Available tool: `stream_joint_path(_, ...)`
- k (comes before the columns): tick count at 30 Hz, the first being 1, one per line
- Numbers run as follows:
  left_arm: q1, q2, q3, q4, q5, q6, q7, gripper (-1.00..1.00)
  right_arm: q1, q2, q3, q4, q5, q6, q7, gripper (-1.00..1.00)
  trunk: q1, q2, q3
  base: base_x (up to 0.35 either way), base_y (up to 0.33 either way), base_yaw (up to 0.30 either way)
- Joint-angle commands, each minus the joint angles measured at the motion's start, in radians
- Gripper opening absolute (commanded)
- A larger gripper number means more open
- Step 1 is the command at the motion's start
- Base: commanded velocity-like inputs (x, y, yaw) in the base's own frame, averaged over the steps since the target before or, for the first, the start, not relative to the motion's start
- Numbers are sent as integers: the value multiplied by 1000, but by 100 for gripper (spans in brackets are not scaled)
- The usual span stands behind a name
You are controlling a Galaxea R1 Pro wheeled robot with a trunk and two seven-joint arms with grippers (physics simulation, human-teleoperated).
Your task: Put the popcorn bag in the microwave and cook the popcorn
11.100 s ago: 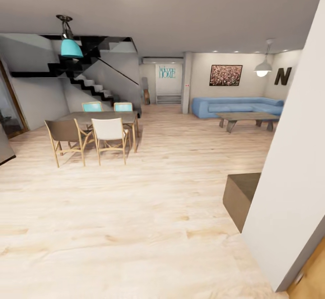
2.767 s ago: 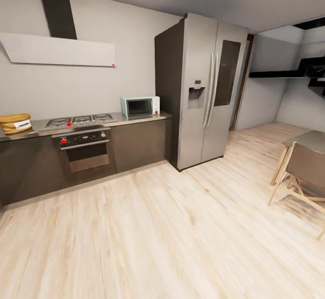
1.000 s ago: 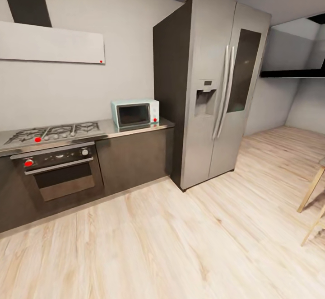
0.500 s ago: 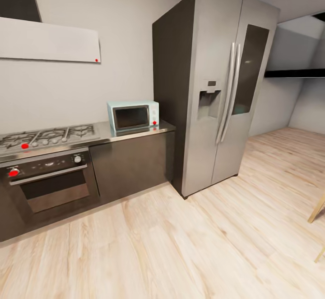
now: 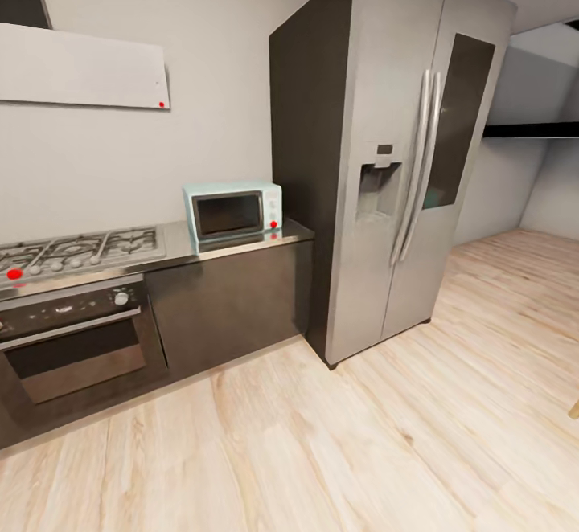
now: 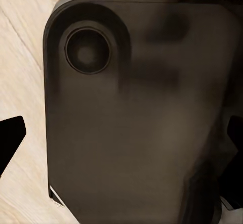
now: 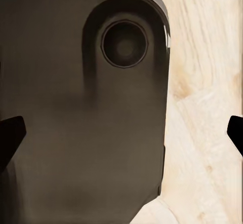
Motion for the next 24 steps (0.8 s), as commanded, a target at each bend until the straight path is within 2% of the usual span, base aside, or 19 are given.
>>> stream_joint_path(1,0,0,1,0,7,-2,0,100,0,0,0,0,0,-4,-1,100,1,0,-1,333,-96,0)
stream_joint_path(12,0,0,1,1,6,-4,0,100,0,2,-6,0,-9,-2,0,100,1,0,-1,333,-126,0)
stream_joint_path(24,0,0,1,1,6,-7,0,100,0,1,0,0,0,0,11,100,1,0,-1,333,-132,0)
